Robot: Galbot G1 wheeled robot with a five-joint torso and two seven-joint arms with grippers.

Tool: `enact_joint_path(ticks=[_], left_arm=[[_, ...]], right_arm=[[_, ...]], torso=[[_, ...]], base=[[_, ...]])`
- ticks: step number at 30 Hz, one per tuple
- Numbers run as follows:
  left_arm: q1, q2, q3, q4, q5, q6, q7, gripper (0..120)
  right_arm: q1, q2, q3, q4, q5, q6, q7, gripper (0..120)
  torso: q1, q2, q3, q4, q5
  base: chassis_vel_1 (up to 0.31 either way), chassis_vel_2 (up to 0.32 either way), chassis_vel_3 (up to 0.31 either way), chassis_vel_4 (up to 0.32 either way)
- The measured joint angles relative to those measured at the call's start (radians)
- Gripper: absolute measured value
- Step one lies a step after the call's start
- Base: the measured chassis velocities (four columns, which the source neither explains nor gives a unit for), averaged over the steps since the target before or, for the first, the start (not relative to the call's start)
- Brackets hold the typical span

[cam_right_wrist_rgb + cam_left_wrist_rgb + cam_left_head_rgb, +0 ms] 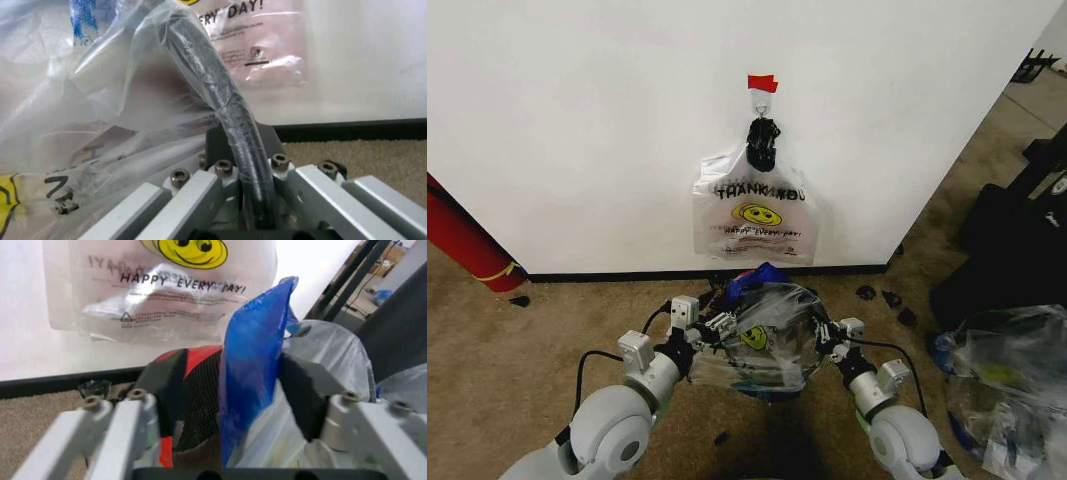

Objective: Pick up the garbage bag from the wall and place it over the trash bin.

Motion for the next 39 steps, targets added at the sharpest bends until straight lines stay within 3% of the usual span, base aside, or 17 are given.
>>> enact_joint_path(ticks=[14,22,29,34,39], left_arm=[[-0.021,0.002,0.000,0.071,0.029,-0.029,0.015,0],[-0.065,-0.002,0.003,0.223,0.201,-0.109,0.051,0],[-0.131,-0.019,0.020,0.306,0.227,-0.164,0.089,0],[-0.111,-0.019,0.018,0.294,0.217,-0.188,0.104,1],[-0.059,-0.019,-0.011,0.230,0.183,-0.117,0.067,22]], right_arm=[[0.003,-0.004,0.031,-0.048,-0.055,0.082,-0.080,0],[0.017,-0.004,0.054,-0.101,-0.052,0.165,-0.284,0],[0.013,-0.003,0.063,-0.121,0.053,0.174,-0.394,0],[0.013,0.002,0.056,-0.140,0.106,0.173,-0.374,0],[0.012,0.019,0.003,-0.155,0.155,0.141,-0.223,0]], torso=[[0.000,0.000,0.000,0.0000,0.0000],[0.000,0.000,0.000,0.0004,0.0000],[0.000,0.000,0.000,-0.0003,-0.0001],[0.000,0.000,0.000,0.0000,-0.0001],[0.000,0.000,0.000,0.0001,-0.0001]], base=[[0.000,0.000,0.000,0.000],[0.000,0.000,0.000,0.000],[0.000,0.000,0.000,0.000],[0.000,0.000,0.000,0.000],[0.000,0.000,0.000,0.000]])
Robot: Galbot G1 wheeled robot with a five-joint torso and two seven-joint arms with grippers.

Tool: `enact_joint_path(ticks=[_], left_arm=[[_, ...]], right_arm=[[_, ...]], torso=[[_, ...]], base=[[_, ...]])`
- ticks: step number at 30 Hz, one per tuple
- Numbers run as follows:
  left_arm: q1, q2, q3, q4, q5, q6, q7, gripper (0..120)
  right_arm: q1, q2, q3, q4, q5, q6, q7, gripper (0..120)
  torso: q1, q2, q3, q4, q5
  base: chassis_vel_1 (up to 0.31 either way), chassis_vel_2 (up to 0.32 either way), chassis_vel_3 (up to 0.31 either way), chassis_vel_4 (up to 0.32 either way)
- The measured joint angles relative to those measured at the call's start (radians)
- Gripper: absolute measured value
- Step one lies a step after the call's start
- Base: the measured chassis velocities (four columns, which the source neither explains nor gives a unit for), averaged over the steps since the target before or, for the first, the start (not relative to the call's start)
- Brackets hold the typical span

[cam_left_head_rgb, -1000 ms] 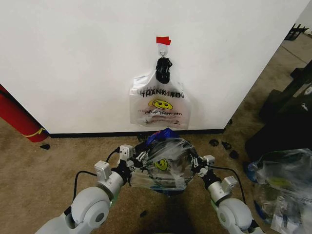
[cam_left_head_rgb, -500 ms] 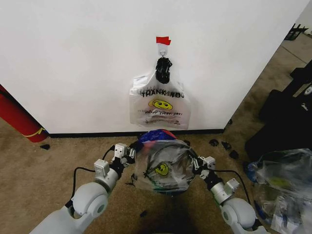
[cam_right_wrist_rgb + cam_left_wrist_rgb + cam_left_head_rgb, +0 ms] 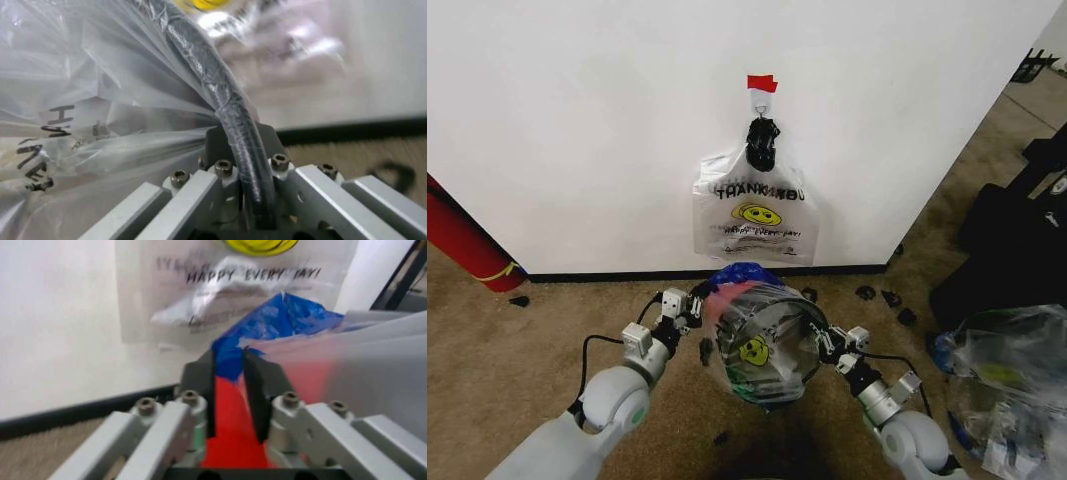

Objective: Pick up the garbage bag from the wall and place it over the trash bin.

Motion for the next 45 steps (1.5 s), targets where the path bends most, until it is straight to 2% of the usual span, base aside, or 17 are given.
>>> enact_joint_path(ticks=[1,2,4,8,9,12,15,16,18,22,27,33,36,40,45], left_arm=[[0.007,0.001,-0.008,-0.012,-0.004,0.025,-0.007,26],[0.007,0.001,-0.008,-0.012,-0.004,0.025,-0.007,26],[0.025,0.005,-0.025,-0.041,-0.004,0.088,-0.047,35],[0.061,-0.009,-0.046,-0.128,-0.010,0.256,-0.213,52],[0.061,-0.009,-0.046,-0.128,-0.010,0.256,-0.213,52],[0.133,-0.010,-0.034,-0.171,0.014,0.347,-0.251,65],[0.186,-0.005,-0.014,-0.191,0.021,0.369,-0.240,70],[0.200,-0.005,-0.008,-0.198,0.015,0.374,-0.237,77],[0.225,-0.011,0.003,-0.223,-0.023,0.382,-0.232,86],[0.230,-0.038,0.007,-0.295,-0.185,0.427,-0.224,98],[0.216,-0.053,0.016,-0.314,-0.227,0.455,-0.221,100],[0.182,-0.071,0.036,-0.250,-0.189,0.428,-0.227,99],[0.172,-0.076,0.038,-0.230,-0.184,0.423,-0.231,92],[0.176,-0.073,0.039,-0.225,-0.184,0.418,-0.233,73],[0.179,-0.070,0.038,-0.225,-0.182,0.400,-0.226,57]], right_arm=[[0.001,0.004,-0.015,0.003,0.017,-0.015,0.047,0],[0.001,0.004,-0.015,0.003,0.017,-0.015,0.047,0],[0.006,0.014,-0.047,0.022,0.061,-0.050,0.169,0],[0.029,0.038,-0.087,0.069,0.166,-0.101,0.359,0],[0.029,0.038,-0.087,0.069,0.166,-0.101,0.359,0],[0.044,0.053,-0.099,0.099,0.245,-0.109,0.441,0],[0.051,0.062,-0.104,0.112,0.280,-0.108,0.468,0],[0.053,0.064,-0.105,0.114,0.286,-0.106,0.473,0],[0.055,0.068,-0.106,0.118,0.294,-0.097,0.477,0],[0.042,0.064,-0.103,0.135,0.299,-0.090,0.477,0],[0.024,0.055,-0.093,0.157,0.313,-0.089,0.477,0],[0.001,0.045,-0.091,0.194,0.321,-0.090,0.485,0],[-0.006,0.041,-0.091,0.209,0.323,-0.092,0.489,0],[-0.011,0.036,-0.091,0.222,0.324,-0.096,0.496,0],[-0.011,0.037,-0.091,0.226,0.324,-0.102,0.505,0]], torso=[[0.000,0.000,0.000,-0.0002,0.0000],[0.000,0.000,0.000,-0.0002,0.0000],[0.000,0.000,0.000,-0.0001,0.0002],[0.000,0.000,0.000,-0.0002,0.0000],[0.000,0.000,0.000,-0.0002,0.0000],[0.000,0.000,0.000,-0.0001,-0.0001],[0.000,0.000,0.000,0.0001,-0.0002],[0.000,0.000,0.000,0.0003,0.0000],[0.000,0.000,0.000,0.0003,0.0000],[0.000,0.000,0.000,-0.0002,0.0002],[0.000,0.000,0.000,-0.0001,0.0001],[0.000,0.000,0.000,-0.0001,-0.0001],[0.000,0.000,0.000,-0.0002,0.0000],[0.000,0.000,0.000,0.0000,0.0001],[0.000,0.000,0.000,0.0000,0.0001]], base=[[0.000,0.000,0.000,0.000],[0.000,0.000,0.000,0.000],[0.000,0.000,0.000,0.000],[0.000,0.000,0.000,0.000],[0.000,0.000,0.000,0.000],[0.000,0.000,0.000,0.000],[0.000,0.000,0.000,0.000],[0.000,0.000,0.000,0.000],[0.000,0.000,0.000,0.000],[0.000,0.000,0.000,0.000],[0.000,0.000,0.000,0.000],[0.000,0.000,0.000,0.000],[0.000,0.000,0.000,0.000],[0.000,0.000,0.000,0.000],[0.000,0.000,0.000,0.000]])
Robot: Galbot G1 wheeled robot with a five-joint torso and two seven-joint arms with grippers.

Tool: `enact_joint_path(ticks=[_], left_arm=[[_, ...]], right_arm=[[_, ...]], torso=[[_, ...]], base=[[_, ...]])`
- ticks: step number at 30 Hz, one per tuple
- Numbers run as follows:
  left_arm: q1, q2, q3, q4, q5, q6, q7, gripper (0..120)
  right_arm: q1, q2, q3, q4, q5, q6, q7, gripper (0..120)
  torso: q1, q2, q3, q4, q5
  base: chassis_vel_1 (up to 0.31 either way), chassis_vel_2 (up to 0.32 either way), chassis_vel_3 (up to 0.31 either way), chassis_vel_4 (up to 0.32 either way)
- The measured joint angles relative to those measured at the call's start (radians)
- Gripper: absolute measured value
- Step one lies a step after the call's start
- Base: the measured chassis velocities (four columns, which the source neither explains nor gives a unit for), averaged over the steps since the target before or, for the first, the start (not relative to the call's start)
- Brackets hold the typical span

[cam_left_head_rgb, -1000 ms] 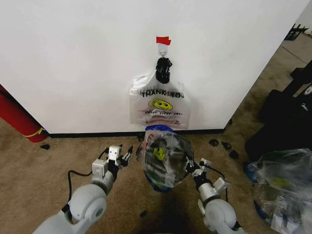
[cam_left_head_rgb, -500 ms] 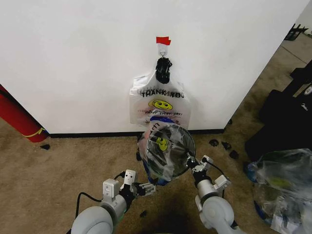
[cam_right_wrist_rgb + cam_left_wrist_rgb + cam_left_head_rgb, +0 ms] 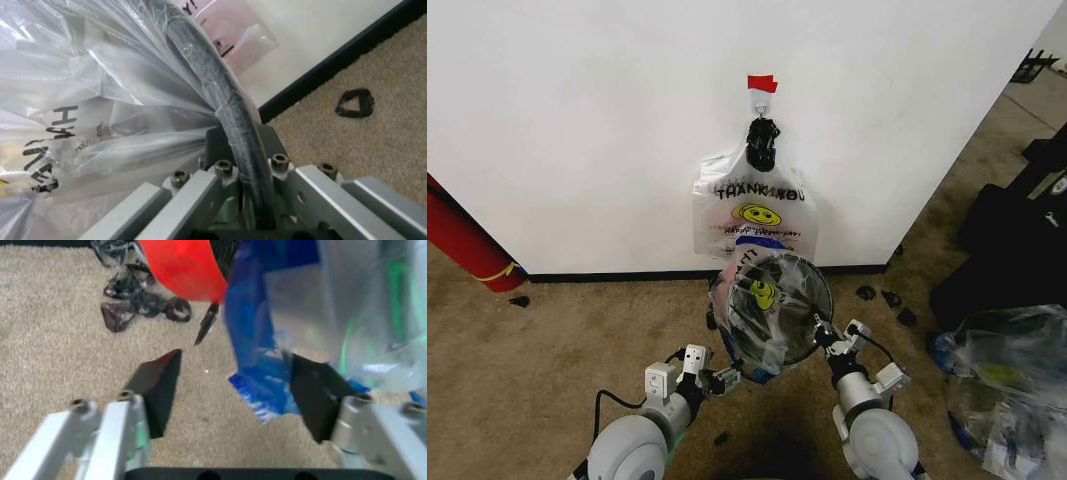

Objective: Pick up the garbage bag from the wall and place it over the trash bin.

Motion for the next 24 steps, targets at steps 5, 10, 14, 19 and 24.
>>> enact_joint_path(ticks=[5,10,14,19,24], left_arm=[[-0.001,0.005,0.005,0.029,0.046,-0.056,0.017,37],[-0.012,0.006,0.008,0.066,0.081,-0.072,0.024,23],[-0.028,0.003,0.015,0.115,0.137,-0.091,0.023,9],[-0.049,-0.007,0.018,0.182,0.187,-0.127,0.019,0],[-0.066,-0.023,0.025,0.229,0.235,-0.137,-0.014,0]], right_arm=[[0.001,0.003,-0.003,0.008,-0.001,-0.010,0.022,0],[-0.002,0.003,-0.003,0.022,0.004,-0.022,0.044,0],[-0.011,0.003,-0.002,0.045,0.016,-0.036,0.074,0],[-0.037,0.000,0.000,0.098,0.034,-0.066,0.125,0],[-0.051,0.002,-0.004,0.149,0.062,-0.102,0.176,0]], torso=[[0.000,0.000,0.000,0.0000,-0.0001],[0.000,0.000,0.000,0.0000,0.0000],[0.000,0.000,0.000,-0.0001,-0.0001],[0.000,0.000,0.000,-0.0001,0.0001],[0.000,0.000,0.000,-0.0002,-0.0001]], base=[[0.000,0.000,0.000,0.000],[0.000,0.000,0.000,0.000],[0.000,0.000,0.000,0.000],[0.000,0.000,0.000,0.000],[0.000,0.000,0.000,0.000]])
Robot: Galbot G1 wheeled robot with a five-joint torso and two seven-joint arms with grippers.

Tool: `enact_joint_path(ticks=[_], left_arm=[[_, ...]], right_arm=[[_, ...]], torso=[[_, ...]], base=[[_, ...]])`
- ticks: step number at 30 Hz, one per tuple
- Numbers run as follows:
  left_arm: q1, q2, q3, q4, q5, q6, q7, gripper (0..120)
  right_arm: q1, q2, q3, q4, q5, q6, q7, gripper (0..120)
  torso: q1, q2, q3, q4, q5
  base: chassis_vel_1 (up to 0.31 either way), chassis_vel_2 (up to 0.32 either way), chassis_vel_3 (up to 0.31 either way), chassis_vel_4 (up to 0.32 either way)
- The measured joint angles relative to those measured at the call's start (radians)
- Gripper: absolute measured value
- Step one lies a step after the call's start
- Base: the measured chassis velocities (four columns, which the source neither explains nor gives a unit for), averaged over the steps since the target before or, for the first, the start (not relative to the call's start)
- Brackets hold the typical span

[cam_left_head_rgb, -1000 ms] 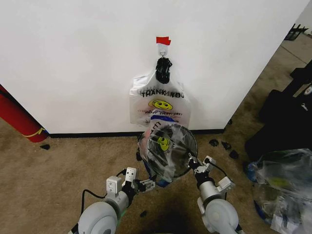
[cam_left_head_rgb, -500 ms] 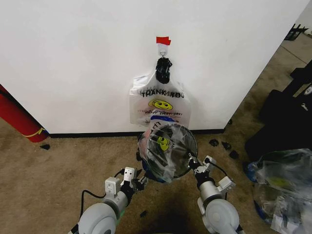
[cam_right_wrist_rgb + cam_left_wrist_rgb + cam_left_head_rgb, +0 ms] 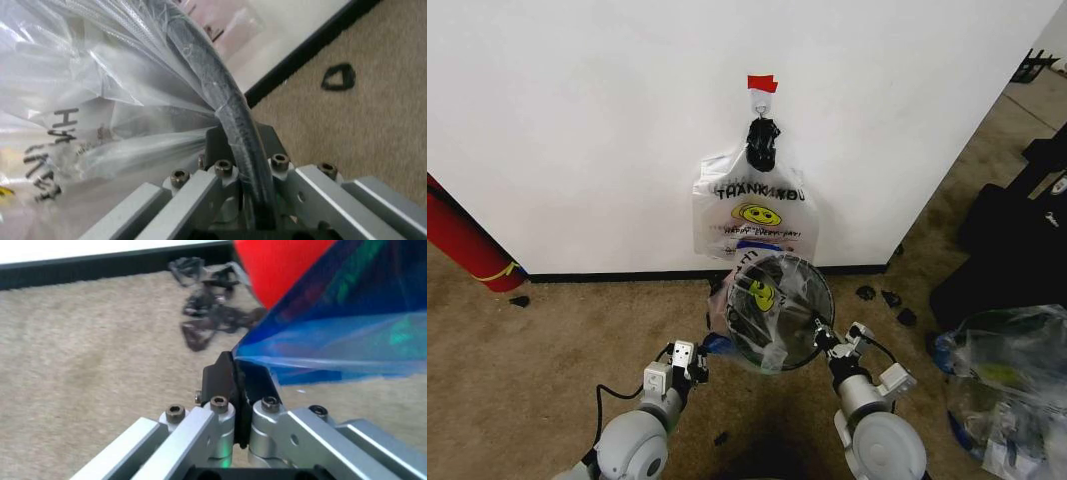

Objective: Pick up the garbage bag from the wall and place it over the trash bin.

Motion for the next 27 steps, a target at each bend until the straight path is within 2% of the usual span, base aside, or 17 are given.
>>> enact_joint_path(ticks=[2,3,5,8,11,15,16,19,23,24,27], left_arm=[[-0.002,-0.003,0.000,0.007,0.009,-0.003,-0.004,0],[-0.004,-0.012,0.000,0.046,0.077,-0.045,-0.008,0],[0.003,-0.009,0.000,0.047,0.086,-0.075,0.003,0],[0.020,0.002,-0.001,0.026,0.087,-0.095,0.030,11],[0.028,0.010,-0.003,0.014,0.098,-0.094,0.036,18],[0.049,0.039,-0.010,0.001,0.183,-0.066,0.043,36],[0.049,0.039,-0.010,0.001,0.183,-0.066,0.043,36],[0.076,0.062,-0.021,-0.011,0.253,-0.063,0.048,48],[0.099,0.067,-0.041,-0.070,0.260,-0.076,0.006,65],[0.099,0.067,-0.041,-0.070,0.260,-0.076,0.006,65],[0.109,0.058,-0.047,-0.152,0.239,-0.082,-0.031,77]], right_arm=[[-0.001,0.001,-0.001,0.006,0.006,-0.007,0.007,0],[0.002,0.006,-0.015,0.042,0.042,-0.060,0.049,0],[0.007,0.012,-0.019,0.044,0.045,-0.067,0.055,0],[0.022,0.022,-0.022,0.026,0.043,-0.068,0.056,0],[0.040,0.032,-0.021,0.001,0.042,-0.068,0.055,0],[0.089,0.061,-0.007,-0.063,0.047,-0.068,0.055,0],[0.089,0.061,-0.007,-0.063,0.047,-0.068,0.055,0],[0.125,0.077,0.008,-0.111,0.051,-0.064,0.054,0],[0.151,0.084,0.010,-0.164,0.038,-0.047,0.047,0],[0.151,0.084,0.010,-0.164,0.038,-0.047,0.047,0],[0.157,0.084,-0.001,-0.186,0.008,-0.024,0.040,0]], torso=[[0.000,0.000,0.000,0.0001,0.0000],[0.000,0.000,0.000,0.0002,0.0000],[0.000,0.000,0.000,0.0001,0.0000],[0.000,0.000,0.000,0.0002,0.0000],[0.000,0.000,0.000,0.0001,0.0001],[0.000,0.000,0.000,0.0000,0.0002],[0.000,0.000,0.000,0.0000,0.0002],[0.000,0.000,0.000,0.0003,0.0001],[0.000,0.000,0.000,0.0003,0.0001],[0.000,0.000,0.000,0.0003,0.0001],[0.000,0.000,0.000,0.0001,0.0000]], base=[[0.000,0.000,0.000,0.000],[0.000,0.000,0.000,0.000],[0.000,0.000,0.000,0.000],[0.000,0.000,0.000,0.000],[0.000,0.000,0.000,0.000],[0.000,0.000,0.000,0.000],[0.000,0.000,0.000,0.000],[0.000,0.000,0.000,0.000],[0.000,0.000,0.000,0.000],[0.000,0.000,0.000,0.000],[0.000,0.000,0.000,0.000]])
